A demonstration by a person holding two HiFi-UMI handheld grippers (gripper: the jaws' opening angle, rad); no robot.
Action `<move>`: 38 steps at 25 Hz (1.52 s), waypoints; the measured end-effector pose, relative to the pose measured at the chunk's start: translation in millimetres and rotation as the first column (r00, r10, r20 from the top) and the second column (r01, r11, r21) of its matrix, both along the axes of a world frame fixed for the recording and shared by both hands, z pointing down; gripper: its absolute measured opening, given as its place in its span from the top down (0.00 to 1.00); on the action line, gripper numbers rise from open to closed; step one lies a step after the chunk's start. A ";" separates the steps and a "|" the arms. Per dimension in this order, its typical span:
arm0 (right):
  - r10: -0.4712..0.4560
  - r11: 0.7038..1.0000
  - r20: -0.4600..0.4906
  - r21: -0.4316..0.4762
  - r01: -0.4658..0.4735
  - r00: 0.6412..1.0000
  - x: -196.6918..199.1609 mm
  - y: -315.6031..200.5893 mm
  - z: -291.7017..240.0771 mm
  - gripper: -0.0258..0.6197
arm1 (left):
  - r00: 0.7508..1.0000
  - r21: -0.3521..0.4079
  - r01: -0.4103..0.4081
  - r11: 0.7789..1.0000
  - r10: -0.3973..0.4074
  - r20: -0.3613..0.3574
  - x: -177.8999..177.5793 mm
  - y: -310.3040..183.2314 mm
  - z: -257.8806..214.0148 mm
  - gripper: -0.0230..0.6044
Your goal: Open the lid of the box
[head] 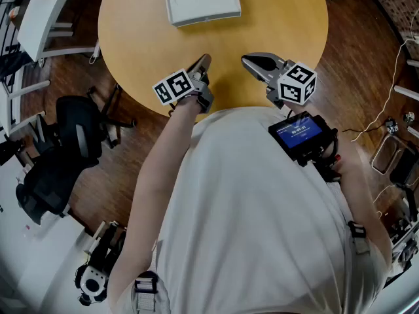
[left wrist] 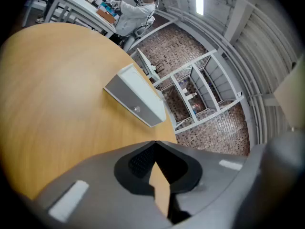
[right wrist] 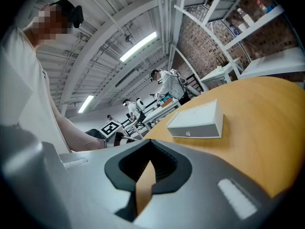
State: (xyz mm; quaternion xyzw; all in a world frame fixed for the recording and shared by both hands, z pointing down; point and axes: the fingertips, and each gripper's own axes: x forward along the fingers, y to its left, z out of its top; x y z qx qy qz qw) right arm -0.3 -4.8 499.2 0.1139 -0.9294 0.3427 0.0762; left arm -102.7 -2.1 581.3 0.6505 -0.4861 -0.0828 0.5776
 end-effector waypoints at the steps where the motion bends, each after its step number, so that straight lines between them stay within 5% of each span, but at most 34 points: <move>1: 0.000 1.000 -0.003 -0.002 0.000 1.000 1.5 -2.7 0.0 0.96 | 1.000 0.003 -0.003 1.000 0.003 0.006 2.2 -6.4 0.1 0.96; 9: -0.005 1.000 -0.032 -0.011 0.005 0.999 9.2 -21.5 0.3 0.96 | 0.999 0.014 0.009 1.000 -0.009 0.041 1.7 -55.7 0.3 0.96; 14: -0.015 0.999 -0.034 -0.047 0.013 0.999 7.5 -17.0 1.3 0.96 | 0.995 -0.015 0.097 0.995 -0.096 0.039 -9.8 -83.1 12.1 0.96; 18: 0.000 0.997 -0.039 -0.074 -0.003 0.999 9.5 -19.7 1.1 0.96 | 0.992 -0.047 0.128 0.991 -0.128 0.012 -9.9 -100.6 21.2 0.72; 20: 0.006 0.997 -0.038 -0.081 -0.009 0.999 9.5 -21.6 -0.4 0.96 | 0.990 -0.050 0.138 0.989 -0.138 0.000 -10.4 -106.2 22.3 0.71; 28: 0.015 0.995 -0.040 -0.098 -0.019 0.999 10.6 -21.6 0.7 0.96 | 0.962 -0.086 0.090 0.992 -0.065 0.265 -21.9 -107.9 31.5 0.71; 33: 0.011 0.995 -0.040 -0.101 -0.015 0.999 7.6 -23.8 -2.6 0.96 | 0.960 -0.100 0.079 0.992 -0.049 0.274 -17.3 -118.5 30.1 0.72; 35: 0.015 0.995 -0.041 -0.101 -0.019 0.999 7.7 -24.8 -3.2 0.96 | 0.954 -0.114 0.070 0.991 -0.033 0.299 -17.9 -117.8 30.2 0.86; 38: 0.020 0.994 -0.048 -0.105 -0.025 0.999 9.3 -24.1 -1.8 0.96 | 0.946 -0.127 0.059 0.990 -0.015 0.324 -19.8 -115.4 30.6 0.85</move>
